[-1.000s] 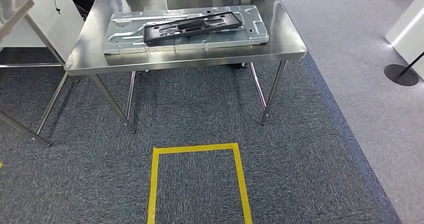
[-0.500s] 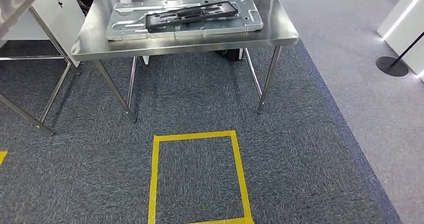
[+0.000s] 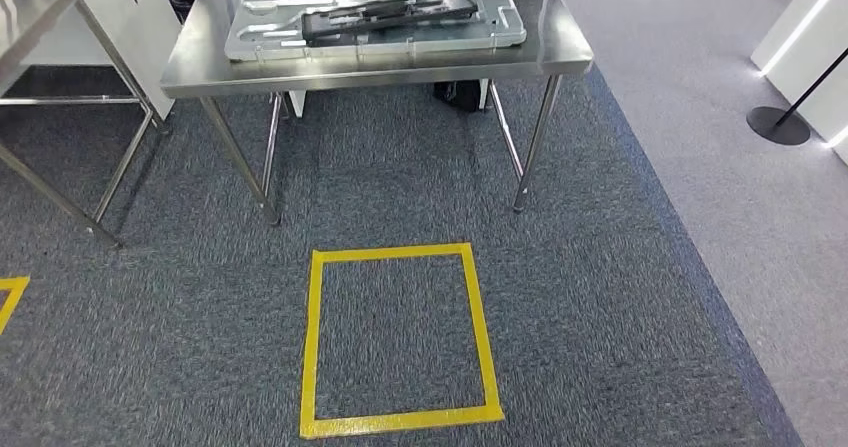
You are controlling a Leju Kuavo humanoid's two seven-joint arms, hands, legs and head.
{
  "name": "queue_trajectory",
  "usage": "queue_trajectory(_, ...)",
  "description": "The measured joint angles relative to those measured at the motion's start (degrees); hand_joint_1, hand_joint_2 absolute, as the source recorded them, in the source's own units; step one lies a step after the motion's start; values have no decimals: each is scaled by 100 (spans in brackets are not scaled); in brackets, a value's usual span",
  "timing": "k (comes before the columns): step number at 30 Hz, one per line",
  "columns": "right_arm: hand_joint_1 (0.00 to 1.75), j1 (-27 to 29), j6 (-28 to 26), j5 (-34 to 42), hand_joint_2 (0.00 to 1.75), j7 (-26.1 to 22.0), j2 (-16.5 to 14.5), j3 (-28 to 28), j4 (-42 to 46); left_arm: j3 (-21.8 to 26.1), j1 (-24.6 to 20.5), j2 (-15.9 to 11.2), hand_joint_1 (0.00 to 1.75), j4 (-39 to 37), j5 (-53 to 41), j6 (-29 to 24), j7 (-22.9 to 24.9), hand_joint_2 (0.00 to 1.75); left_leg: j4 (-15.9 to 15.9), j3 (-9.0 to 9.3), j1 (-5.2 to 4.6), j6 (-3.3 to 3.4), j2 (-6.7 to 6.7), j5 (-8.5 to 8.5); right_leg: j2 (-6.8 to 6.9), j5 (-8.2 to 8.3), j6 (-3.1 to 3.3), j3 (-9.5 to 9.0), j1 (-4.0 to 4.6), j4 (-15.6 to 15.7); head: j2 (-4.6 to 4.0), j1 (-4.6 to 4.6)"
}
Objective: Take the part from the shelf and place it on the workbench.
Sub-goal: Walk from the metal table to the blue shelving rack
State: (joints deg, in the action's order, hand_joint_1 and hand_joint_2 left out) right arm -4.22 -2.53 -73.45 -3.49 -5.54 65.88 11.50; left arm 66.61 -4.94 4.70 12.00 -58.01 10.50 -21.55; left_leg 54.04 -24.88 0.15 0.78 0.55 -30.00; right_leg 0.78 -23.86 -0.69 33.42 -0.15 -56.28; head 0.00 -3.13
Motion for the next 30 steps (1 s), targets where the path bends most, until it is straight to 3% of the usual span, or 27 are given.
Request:
queue_trajectory(2, 0, -1, -33, -9, 131, 68, 10, 15, 0, 8, 12, 16, 0, 0, 27, -3, 13, 0, -15, -55, 15, 69, 12, 68, -19, -134, -55, 91, -14, -179, 0, 1)
queue_trajectory(3, 0, 4, -38, -18, 175, 84, 17, 18, 0, 12, 16, 24, 0, 0, 42, -11, 23, 0, -20, -92, 20, 102, 20, 110, -32, -322, -75, 202, -20, -440, 0, 1)
queue_trajectory(5, 0, 13, -30, -40, 175, 91, 24, 20, 0, 18, 15, 30, 0, 0, 68, -34, 54, 0, -1, -187, -1, 141, 28, 169, -45, -795, -101, 519, -26, -1240, 0, 1)
queue_trajectory(6, 0, 16, -20, -49, 175, 88, 24, 20, 0, 21, 16, 31, 0, 0, 78, -48, 78, 0, 17, -236, -12, 145, 30, 192, -47, -947, -109, 637, -27, -1581, 0, 1)
queue_trajectory(7, 0, 17, -12, -59, 175, 86, 24, 20, 0, 26, 17, 32, 0, 0, 85, -63, 106, 0, 43, -281, -21, 146, 31, 209, -47, -988, -111, 658, -27, -1735, 0, 1)
queue_trajectory(8, 0, 18, -7, -67, 175, 86, 29, 20, 0, 31, 19, 36, 0, 0, 88, -79, 132, 0, 78, -320, -27, 143, 30, 218, -47, -915, -105, 550, -27, -1632, 0, 1)
queue_trajectory(11, 0, 10, -5, -75, 175, 89, 51, 20, 0, 43, 17, 59, 0, 0, 87, -101, 163, 0, 199, -392, -44, 111, 24, 204, -46, -500, -34, -160, -12, -478, 0, 0)
queue_trajectory(12, 0, 5, -5, -75, 175, 89, 55, 20, 0, 45, 15, 67, 0, 0, 87, -102, 166, 0, 232, -413, -53, 87, 24, 199, -47, -441, -2, -294, -4, -223, 0, 0)
queue_trajectory(16, 0, 14, 0, -75, 175, 90, 54, 20, -1, 52, 9, 75, 0, 0, 87, -118, 185, 0, 226, -437, -65, -18, 19, 234, -51, -393, 102, -330, 19, -56, 0, 0)
queue_trajectory(17, 0, 16, 3, -75, 175, 95, 54, 20, -1, 54, 7, 76, 0, 0, 87, -126, 192, 0, 192, -429, -72, 25, 14, 254, -55, -370, 110, -340, 9, -20, 0, -2)
queue_trajectory(20, 0, 4, 5, -58, 175, 142, 55, 30, 0, 57, 1, 81, 0, 0, 87, -141, 213, 0, 127, -421, -90, 236, -1, 247, -73, -326, 120, -349, 2, 38, 0, -5)
queue_trajectory(22, 0, 2, 4, -48, 175, 166, 55, 35, 0, 58, 2, 81, 0, 0, 87, -146, 219, 0, 127, -423, -90, 242, -3, 257, -74, -324, 126, -346, 10, 37, 0, -6)
queue_trajectory(24, 0, 2, 2, -38, 175, 182, 55, 42, 0, 60, 3, 81, 0, 0, 87, -149, 220, 0, 124, -421, -83, 191, -4, 276, -74, -326, 130, -348, 14, 37, 0, -5)
queue_trajectory(25, 0, 3, -1, -25, 175, 200, 55, 52, 0, 61, 3, 81, 0, 0, 88, -152, 221, 44, 119, -421, -76, 142, -4, 284, -74, -327, 136, -344, 19, 33, 0, -5)
queue_trajectory(28, 0, 5, -22, 16, 44, 247, 55, 87, 0, 65, 8, 81, 0, 0, 92, -163, 222, 175, 104, -428, -53, 8, -7, 310, -74, -323, 159, -323, 36, 11, 0, -4)
queue_trajectory(29, 0, 5, -28, 22, 0, 226, 55, 92, 0, 67, 10, 81, 0, 0, 94, -165, 219, 175, 104, -431, -50, -8, -7, 320, -73, -321, 163, -319, 39, 7, 0, -4)
queue_trajectory(30, 0, 5, -33, 25, 0, 185, 55, 92, 0, 68, 10, 81, 0, 0, 95, -164, 214, 175, 103, -431, -50, -11, -7, 321, -74, -321, 163, -318, 39, 5, 0, -4)
